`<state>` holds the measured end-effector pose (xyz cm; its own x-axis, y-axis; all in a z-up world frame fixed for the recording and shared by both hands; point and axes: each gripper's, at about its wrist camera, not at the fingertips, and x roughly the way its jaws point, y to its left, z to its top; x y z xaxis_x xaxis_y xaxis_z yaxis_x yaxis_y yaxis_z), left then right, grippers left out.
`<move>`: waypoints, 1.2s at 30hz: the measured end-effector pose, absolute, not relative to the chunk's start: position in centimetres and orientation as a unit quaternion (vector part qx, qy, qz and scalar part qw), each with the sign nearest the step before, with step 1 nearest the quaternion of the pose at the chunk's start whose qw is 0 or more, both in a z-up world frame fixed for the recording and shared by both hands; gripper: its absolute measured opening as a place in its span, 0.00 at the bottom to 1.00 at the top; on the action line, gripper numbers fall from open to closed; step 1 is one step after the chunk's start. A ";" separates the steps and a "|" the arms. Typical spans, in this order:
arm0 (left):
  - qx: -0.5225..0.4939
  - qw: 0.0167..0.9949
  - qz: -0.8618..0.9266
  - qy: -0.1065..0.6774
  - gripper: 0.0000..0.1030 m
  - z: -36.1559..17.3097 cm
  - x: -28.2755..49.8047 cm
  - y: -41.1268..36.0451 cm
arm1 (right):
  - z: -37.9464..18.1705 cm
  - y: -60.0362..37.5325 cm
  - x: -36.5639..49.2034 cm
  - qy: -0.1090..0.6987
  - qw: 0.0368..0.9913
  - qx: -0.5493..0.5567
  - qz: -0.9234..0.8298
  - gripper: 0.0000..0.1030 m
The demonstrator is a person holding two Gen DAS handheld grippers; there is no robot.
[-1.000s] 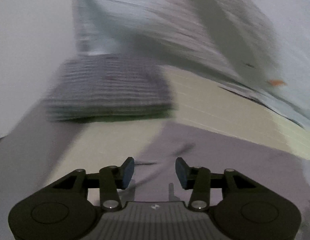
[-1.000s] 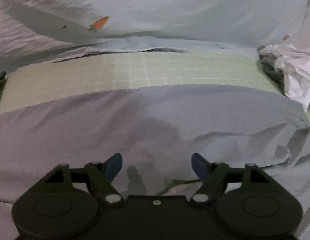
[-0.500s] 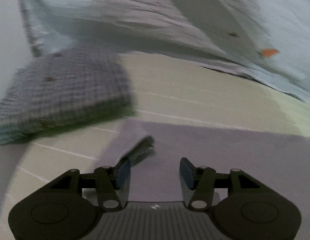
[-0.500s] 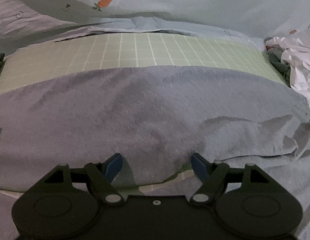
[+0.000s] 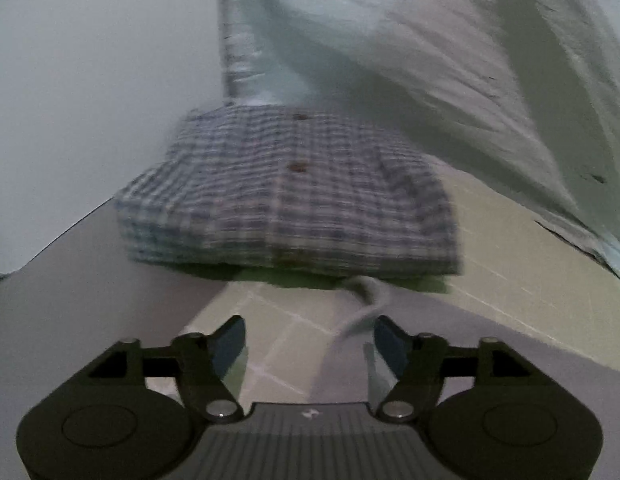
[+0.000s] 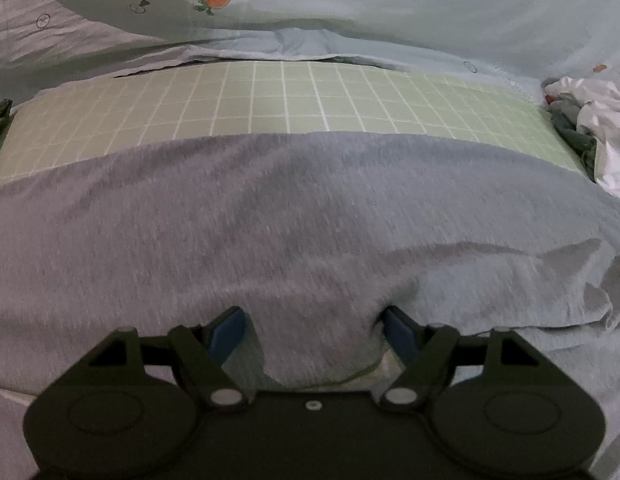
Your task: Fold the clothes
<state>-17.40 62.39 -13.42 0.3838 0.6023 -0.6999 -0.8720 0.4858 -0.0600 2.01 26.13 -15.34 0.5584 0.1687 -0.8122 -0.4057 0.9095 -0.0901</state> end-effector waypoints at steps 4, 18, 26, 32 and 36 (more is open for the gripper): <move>-0.156 0.771 0.496 0.368 0.73 -15.2 -15.7 62.9 | -15.2 25.7 2.0 0.443 0.871 -0.130 0.165 0.76; -0.226 0.799 0.500 0.247 0.90 -7.1 -22.8 58.0 | -12.8 20.6 -0.3 0.386 0.896 -0.051 0.213 1.00; -0.232 0.828 0.391 0.328 0.91 -8.7 -21.1 44.0 | -13.1 10.1 -1.8 0.398 0.896 0.050 0.189 1.00; -0.231 0.834 0.309 0.394 0.91 -11.0 -17.3 33.5 | -13.6 -0.1 -1.0 0.419 0.894 0.087 0.135 1.00; -0.209 0.834 0.278 0.427 0.91 -12.1 -14.6 27.4 | -13.5 -5.6 -0.3 0.421 0.897 0.049 0.128 1.00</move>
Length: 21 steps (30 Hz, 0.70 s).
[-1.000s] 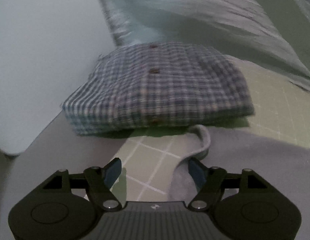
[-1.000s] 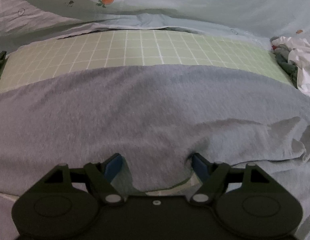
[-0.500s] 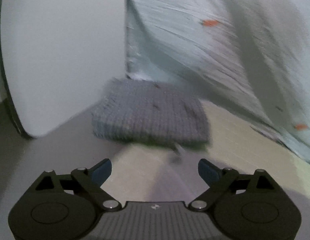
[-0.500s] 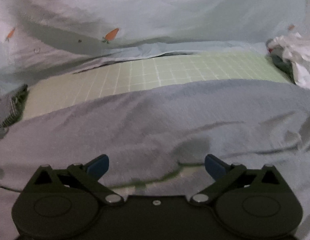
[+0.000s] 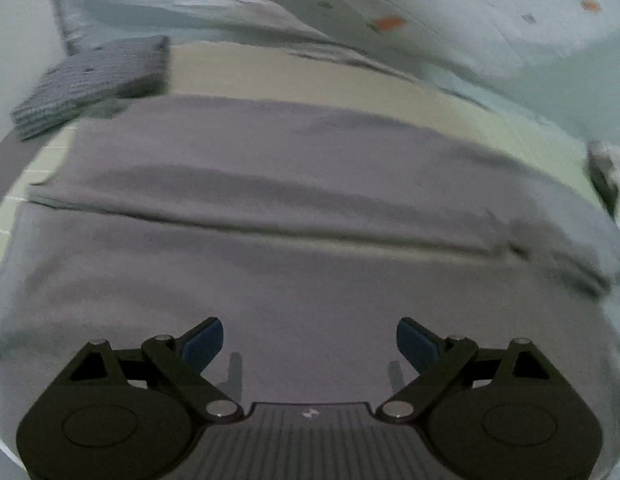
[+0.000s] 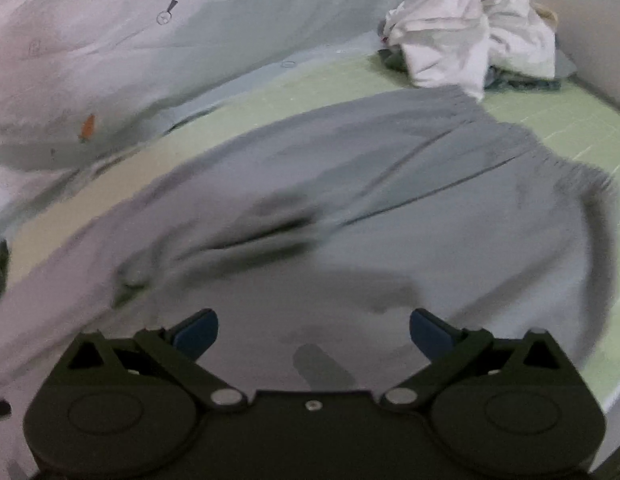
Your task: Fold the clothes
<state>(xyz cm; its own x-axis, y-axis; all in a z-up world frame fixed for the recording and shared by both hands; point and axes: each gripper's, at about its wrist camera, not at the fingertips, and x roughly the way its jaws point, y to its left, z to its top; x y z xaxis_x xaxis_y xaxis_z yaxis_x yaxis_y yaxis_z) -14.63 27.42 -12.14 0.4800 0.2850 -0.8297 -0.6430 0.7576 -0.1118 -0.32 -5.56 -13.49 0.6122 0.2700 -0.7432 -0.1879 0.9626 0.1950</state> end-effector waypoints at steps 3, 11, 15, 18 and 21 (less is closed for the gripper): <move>-0.213 0.827 0.266 0.448 0.91 -13.3 -13.5 24.3 | -13.8 -9.6 0.3 0.427 0.897 0.039 0.104 1.00; -0.212 0.805 0.287 0.474 0.92 -15.4 -11.6 19.3 | -15.9 -18.9 2.5 0.440 0.894 0.073 0.035 1.00; -0.220 0.800 0.306 0.466 0.92 -15.3 -11.0 18.9 | -16.5 -20.7 3.9 0.452 0.886 0.091 0.042 0.75; -0.242 0.800 0.315 0.449 0.92 -14.6 -11.2 19.2 | -16.6 -21.3 4.7 0.451 0.885 0.105 0.047 0.57; -0.264 0.796 0.337 0.428 0.92 -13.9 -12.6 20.3 | -16.7 -22.2 5.4 0.449 0.880 0.147 0.036 0.40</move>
